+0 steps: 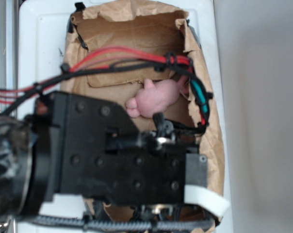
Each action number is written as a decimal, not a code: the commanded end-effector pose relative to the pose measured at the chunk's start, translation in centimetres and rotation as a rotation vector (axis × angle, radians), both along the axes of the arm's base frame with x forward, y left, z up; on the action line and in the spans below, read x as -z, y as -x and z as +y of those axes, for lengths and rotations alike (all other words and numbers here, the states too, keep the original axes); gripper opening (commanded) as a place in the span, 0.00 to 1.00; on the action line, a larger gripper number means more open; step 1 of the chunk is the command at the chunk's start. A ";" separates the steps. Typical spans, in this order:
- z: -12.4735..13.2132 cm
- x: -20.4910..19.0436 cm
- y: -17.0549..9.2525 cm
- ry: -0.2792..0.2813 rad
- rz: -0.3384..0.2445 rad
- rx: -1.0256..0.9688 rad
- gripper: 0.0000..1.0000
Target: Grab the green ball.
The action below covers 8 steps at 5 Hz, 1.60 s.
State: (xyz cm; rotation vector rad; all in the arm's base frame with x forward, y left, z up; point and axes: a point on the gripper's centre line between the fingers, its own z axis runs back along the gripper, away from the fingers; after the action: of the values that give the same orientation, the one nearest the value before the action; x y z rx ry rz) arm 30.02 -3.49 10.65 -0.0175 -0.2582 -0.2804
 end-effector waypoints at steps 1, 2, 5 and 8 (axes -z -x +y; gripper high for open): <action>5.0 -2.5 -1.6 -0.149 -0.132 -0.130 0.00; 5.5 -3.6 -1.2 -0.164 -0.141 -0.150 0.00; 5.4 -8.6 2.4 0.042 0.017 -0.159 0.00; 4.2 -10.8 3.3 0.145 0.049 -0.096 0.00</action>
State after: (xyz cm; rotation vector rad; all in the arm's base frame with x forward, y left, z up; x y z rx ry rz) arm 28.50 3.56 17.60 0.0853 -0.2033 -0.2302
